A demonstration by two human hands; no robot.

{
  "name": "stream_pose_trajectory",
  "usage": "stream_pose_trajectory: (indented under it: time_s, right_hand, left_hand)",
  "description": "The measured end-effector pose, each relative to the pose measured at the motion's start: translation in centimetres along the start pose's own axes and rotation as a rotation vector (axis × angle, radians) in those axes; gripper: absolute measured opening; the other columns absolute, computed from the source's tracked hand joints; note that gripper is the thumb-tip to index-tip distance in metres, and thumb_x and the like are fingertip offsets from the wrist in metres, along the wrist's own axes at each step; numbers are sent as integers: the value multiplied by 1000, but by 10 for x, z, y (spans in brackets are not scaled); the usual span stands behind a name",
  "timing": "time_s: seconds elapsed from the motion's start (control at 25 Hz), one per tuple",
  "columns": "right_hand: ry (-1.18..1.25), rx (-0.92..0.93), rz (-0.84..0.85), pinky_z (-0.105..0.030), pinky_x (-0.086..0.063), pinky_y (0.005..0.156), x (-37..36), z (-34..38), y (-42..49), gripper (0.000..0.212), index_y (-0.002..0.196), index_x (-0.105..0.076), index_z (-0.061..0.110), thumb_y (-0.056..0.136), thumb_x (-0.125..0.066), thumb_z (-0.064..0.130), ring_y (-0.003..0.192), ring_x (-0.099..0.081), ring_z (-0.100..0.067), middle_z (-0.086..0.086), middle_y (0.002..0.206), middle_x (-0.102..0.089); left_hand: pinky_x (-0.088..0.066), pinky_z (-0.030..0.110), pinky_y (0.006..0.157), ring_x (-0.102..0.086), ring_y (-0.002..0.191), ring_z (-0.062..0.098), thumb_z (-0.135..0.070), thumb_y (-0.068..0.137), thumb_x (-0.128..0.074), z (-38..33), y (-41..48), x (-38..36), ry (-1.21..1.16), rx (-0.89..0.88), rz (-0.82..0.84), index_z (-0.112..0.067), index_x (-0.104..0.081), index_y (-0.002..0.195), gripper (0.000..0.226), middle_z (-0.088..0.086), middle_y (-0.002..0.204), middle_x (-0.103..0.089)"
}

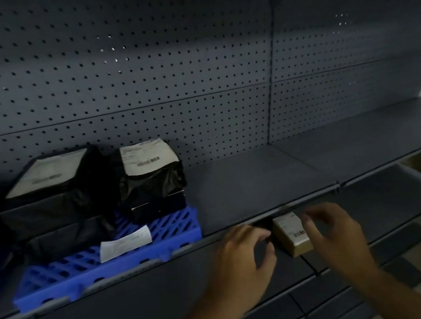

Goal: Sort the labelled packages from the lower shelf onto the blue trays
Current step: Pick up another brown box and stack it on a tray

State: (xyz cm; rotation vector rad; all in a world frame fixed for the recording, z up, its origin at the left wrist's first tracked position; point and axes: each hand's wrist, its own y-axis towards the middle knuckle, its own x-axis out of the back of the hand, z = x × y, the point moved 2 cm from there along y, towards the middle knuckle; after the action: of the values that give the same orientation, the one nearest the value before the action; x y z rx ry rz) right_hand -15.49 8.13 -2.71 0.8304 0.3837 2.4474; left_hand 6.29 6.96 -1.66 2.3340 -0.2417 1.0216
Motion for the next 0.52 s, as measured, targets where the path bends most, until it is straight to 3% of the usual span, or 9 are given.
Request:
stream_pose_trajectory:
  time_s: [0.12, 0.28, 0.52]
  right_hand:
    - [-9, -98, 62, -43, -55, 85, -1, -44, 8, 12, 101, -67, 19, 90, -71, 22, 98, -65, -19, 3, 100, -68]
    - [6, -107, 134, -44, -56, 83, -4, -103, 28, 14, 103, -68, 17, 91, -71, 22, 97, -65, -22, -2, 102, -68]
    - [-95, -199, 409, -30, -53, 78, -15, -195, 82, 25, 110, -70, 13, 92, -69, 30, 94, -68, -25, -11, 108, -74]
  left_hand:
    - [-48, 24, 94, -56, 110, 1, -52, 94, -44, 11, 3, -46, 43, 72, 104, -34, -63, 121, 37, -19, 116, -64]
    - [-45, 27, 98, -57, 116, 11, -49, 95, -50, 26, 16, -109, 121, 196, 185, -28, -65, 125, 39, -9, 122, -67]
    - [-40, 31, 108, -50, 132, 23, -42, 97, -56, 27, 49, -189, 147, 499, 152, -20, -57, 139, 48, 4, 140, -58]
